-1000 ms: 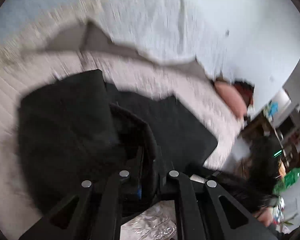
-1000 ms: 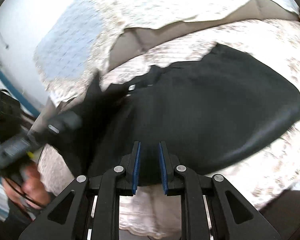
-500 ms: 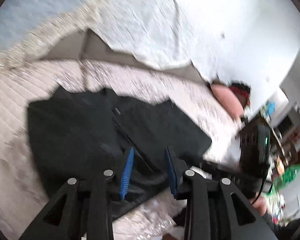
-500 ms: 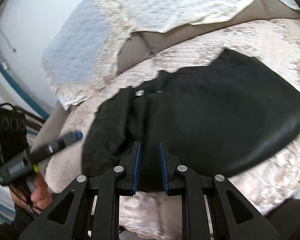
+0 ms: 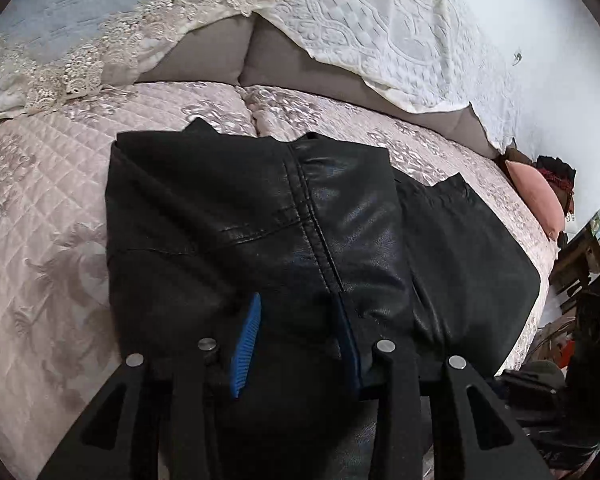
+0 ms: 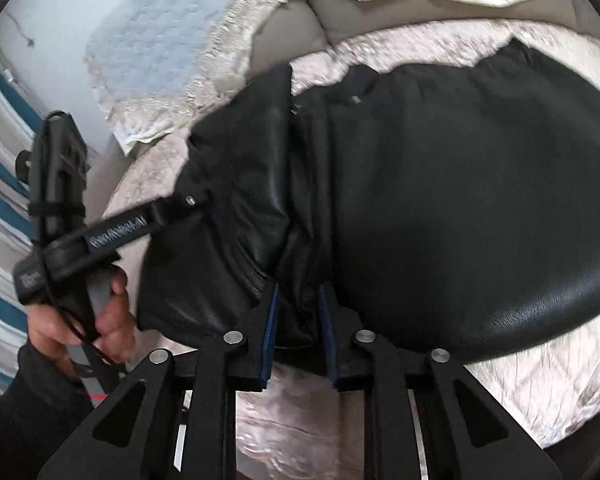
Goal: Fold large clothes
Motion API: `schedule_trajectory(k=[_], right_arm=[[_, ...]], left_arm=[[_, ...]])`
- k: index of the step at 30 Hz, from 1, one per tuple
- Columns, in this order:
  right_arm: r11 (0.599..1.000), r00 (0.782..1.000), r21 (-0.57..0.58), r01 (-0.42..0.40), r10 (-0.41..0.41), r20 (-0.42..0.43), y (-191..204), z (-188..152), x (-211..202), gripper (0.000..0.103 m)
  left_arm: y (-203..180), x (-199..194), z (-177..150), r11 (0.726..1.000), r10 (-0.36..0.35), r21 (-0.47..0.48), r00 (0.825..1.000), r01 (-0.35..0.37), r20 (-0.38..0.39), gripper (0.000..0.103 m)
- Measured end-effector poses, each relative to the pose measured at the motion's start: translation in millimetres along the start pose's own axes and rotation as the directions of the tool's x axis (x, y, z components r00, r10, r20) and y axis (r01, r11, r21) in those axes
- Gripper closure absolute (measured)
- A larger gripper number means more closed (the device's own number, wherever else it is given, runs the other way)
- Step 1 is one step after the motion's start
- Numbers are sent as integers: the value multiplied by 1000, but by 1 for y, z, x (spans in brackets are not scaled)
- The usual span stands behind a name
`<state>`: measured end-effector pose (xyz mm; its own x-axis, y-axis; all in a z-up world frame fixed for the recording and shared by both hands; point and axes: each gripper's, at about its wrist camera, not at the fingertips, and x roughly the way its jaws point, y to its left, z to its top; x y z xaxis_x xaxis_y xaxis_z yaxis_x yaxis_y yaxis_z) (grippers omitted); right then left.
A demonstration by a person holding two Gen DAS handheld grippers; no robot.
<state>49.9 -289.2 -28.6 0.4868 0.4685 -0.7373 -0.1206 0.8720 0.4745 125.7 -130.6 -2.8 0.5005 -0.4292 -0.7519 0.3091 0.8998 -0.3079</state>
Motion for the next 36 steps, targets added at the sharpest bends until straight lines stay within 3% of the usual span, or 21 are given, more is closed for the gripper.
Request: schedule_trajectory(k=[5, 9, 13, 16, 28, 33, 36], right_arm=[[999, 999, -26, 33, -33, -8, 1, 1, 0, 88], [998, 999, -32, 44, -44, 8, 3, 0, -9, 87], [999, 999, -15, 41, -41, 4, 1, -2, -7, 87], [999, 999, -14, 46, -46, 11, 3, -4, -7, 87], [1000, 1000, -14, 15, -15, 19, -5, 3, -11, 85], [998, 996, -30, 51, -49, 78, -1, 7, -39, 85], [998, 993, -36, 51, -47, 109, 3, 9, -53, 84]], left_arm=[[-6, -5, 7, 999, 34, 43, 999, -33, -26, 65], [-16, -10, 28, 997, 55, 58, 998, -57, 32, 65], [-24, 14, 45, 993, 78, 83, 997, -79, 8, 65], [-25, 37, 40, 988, 117, 103, 993, -114, -28, 64], [-28, 44, 25, 976, 156, 146, 987, -162, 49, 62], [-34, 31, 24, 972, 172, 154, 984, -176, 39, 62], [-40, 5, 14, 977, 140, 153, 989, -146, 52, 62]])
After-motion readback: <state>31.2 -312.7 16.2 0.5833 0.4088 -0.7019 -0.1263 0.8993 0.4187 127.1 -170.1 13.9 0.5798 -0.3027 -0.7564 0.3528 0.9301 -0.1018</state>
